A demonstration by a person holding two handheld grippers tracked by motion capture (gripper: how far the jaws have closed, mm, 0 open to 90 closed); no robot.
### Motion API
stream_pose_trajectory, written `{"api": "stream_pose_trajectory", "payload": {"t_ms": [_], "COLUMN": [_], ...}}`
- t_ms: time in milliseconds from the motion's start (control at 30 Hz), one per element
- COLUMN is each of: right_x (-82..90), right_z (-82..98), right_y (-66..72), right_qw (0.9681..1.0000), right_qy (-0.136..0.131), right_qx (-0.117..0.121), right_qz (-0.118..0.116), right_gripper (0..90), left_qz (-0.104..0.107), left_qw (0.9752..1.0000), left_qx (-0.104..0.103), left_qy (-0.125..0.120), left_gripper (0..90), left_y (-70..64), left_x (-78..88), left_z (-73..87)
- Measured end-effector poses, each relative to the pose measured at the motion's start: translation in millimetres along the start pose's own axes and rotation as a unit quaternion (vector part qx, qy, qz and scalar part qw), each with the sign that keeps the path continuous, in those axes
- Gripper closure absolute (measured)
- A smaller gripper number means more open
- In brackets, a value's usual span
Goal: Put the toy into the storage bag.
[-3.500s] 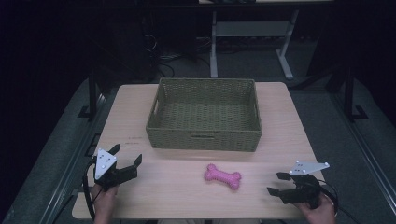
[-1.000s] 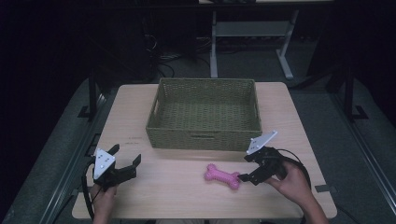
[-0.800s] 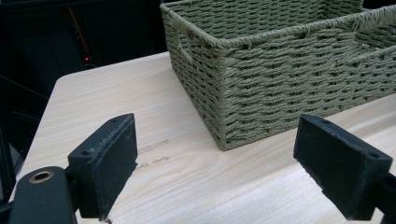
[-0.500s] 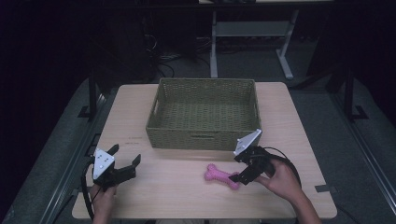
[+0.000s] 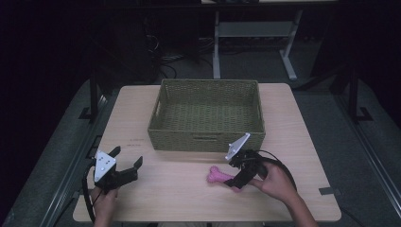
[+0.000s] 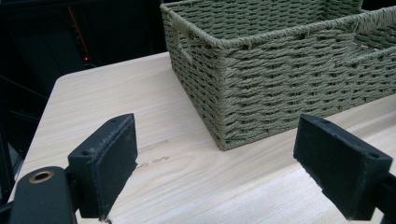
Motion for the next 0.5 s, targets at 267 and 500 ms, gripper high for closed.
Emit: {"api": "stream_pose_trajectory", "payload": {"t_ms": [267, 500], "right_x": [-10.6, -19.4], "right_z": [-2.1, -2.8], "right_y": [0.6, 1.3], "right_qw": [0.9999, 0.9996], "right_qy": [0.010, 0.021], "right_qx": [0.004, 0.006], "right_qz": [-0.010, -0.017], "right_gripper": [29.7, 30.8], "left_qz": [-0.001, -0.001], "left_qw": [1.0000, 1.0000], "left_qx": [0.002, 0.003], "left_qy": [-0.001, -0.002], "left_gripper": [13.0, 13.0], "left_y": [0.9, 1.1], "left_x": [0.7, 0.9], "left_z": [-0.1, 0.0]}}
Point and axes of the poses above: each handheld gripper's, and its own axes: x roughly backward along the jaws, z roughly out of its underside, y roughly to its left, the point moved 8 cm from there along -x, roughly forward along the jaws, and after that the axes turned 6 degrees about x, right-handed, at the moved point
